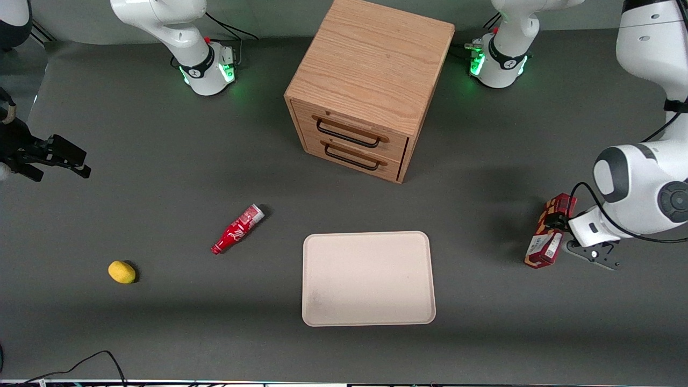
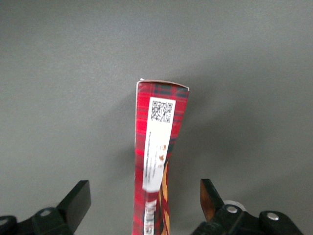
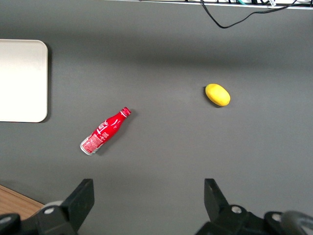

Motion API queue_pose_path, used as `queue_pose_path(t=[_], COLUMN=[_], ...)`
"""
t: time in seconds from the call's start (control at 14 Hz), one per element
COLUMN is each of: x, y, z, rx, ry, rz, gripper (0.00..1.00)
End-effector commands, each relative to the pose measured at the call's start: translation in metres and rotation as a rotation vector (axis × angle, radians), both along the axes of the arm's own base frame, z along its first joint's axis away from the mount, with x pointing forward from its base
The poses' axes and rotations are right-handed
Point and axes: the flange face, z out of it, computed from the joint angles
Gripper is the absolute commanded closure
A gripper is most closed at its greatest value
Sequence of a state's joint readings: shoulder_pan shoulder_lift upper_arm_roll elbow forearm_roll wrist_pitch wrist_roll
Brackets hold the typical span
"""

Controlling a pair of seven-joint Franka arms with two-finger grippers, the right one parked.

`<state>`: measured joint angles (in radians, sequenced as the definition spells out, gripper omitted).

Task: Place red cookie box on tray
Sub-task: 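Close the left gripper on the end of the cookie box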

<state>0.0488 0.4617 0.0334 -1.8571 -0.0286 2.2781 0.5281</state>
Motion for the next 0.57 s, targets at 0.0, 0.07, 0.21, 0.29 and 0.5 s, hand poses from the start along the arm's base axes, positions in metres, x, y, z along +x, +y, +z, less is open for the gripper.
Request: queue_pose_path(t=[0.0,0.07,0.21,0.29,0.5], x=[-0.0076,-0.0075,-0.0082,-0.0080,-0.0080], y=[-0.0030,-0.0029,-0.0021,-0.0029,-0.0020], z=[-0.0136,-0.0159,-0.0192,-0.0200,-0.0199], rx=[-0.005,-0.006,-0.006,-0.006,-0.005], ry=[-0.025,-0.022,-0.017,-0.019,-0.019], rz=[-0.039,-0.046,-0.046,-0.048,-0.046], gripper=[0.00,0.00,0.00,0.00,0.00])
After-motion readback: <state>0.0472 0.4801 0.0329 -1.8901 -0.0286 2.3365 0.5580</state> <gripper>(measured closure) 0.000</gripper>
